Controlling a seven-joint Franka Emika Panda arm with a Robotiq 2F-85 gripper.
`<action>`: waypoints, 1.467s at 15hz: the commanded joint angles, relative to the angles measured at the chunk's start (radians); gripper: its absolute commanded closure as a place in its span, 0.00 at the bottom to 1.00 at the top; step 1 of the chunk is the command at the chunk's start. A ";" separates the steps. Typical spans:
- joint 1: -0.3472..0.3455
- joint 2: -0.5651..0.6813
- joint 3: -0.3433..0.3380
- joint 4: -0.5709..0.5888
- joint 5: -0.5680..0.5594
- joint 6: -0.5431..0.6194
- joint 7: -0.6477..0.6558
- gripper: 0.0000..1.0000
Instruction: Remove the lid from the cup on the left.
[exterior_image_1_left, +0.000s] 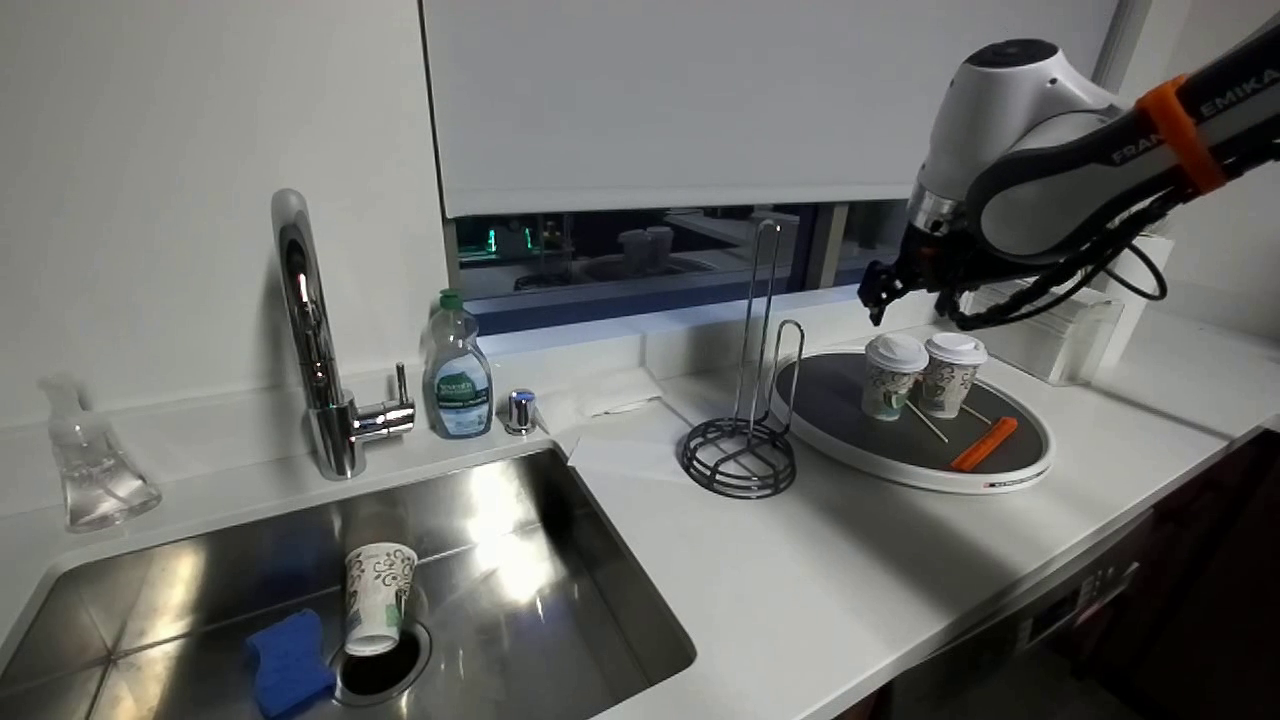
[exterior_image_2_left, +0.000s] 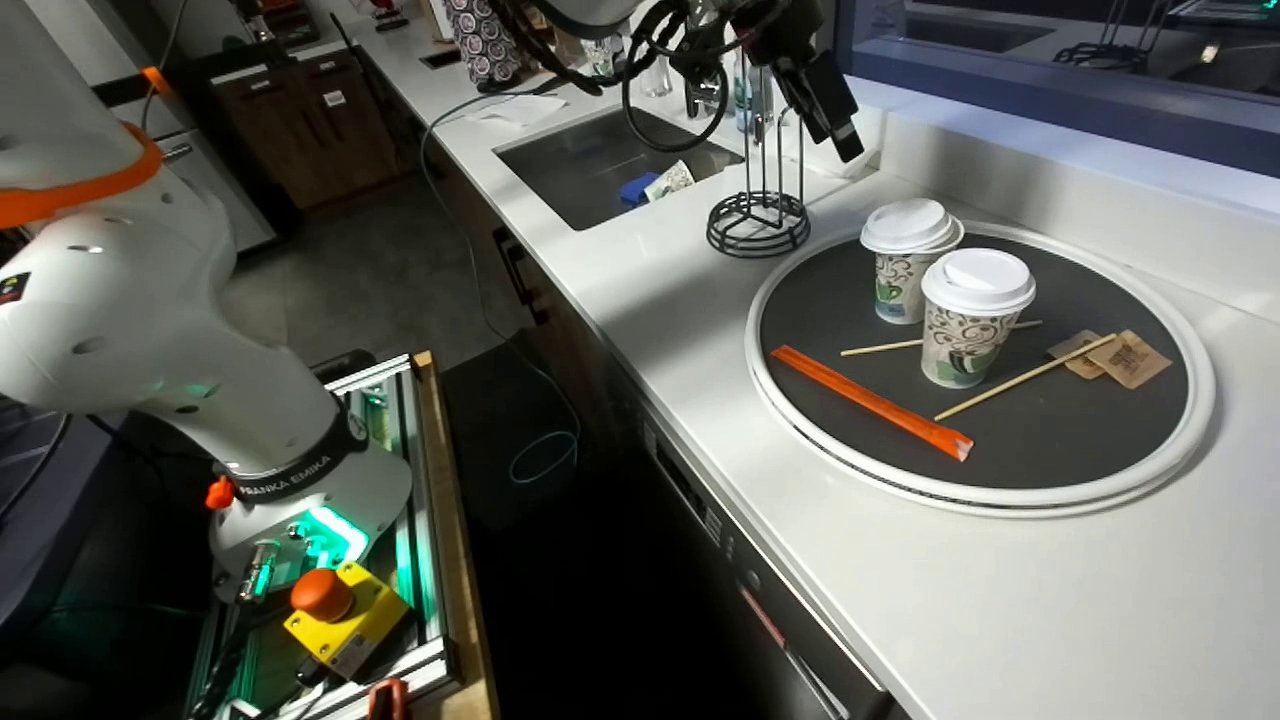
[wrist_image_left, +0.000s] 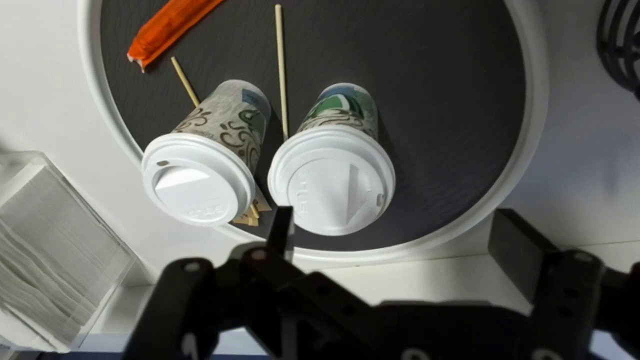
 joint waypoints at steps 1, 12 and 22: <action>0.035 0.109 -0.032 0.090 0.041 -0.020 0.042 0.00; 0.069 0.176 -0.086 0.122 0.119 0.089 -0.070 0.00; 0.080 0.214 -0.111 0.134 0.216 0.102 -0.156 0.42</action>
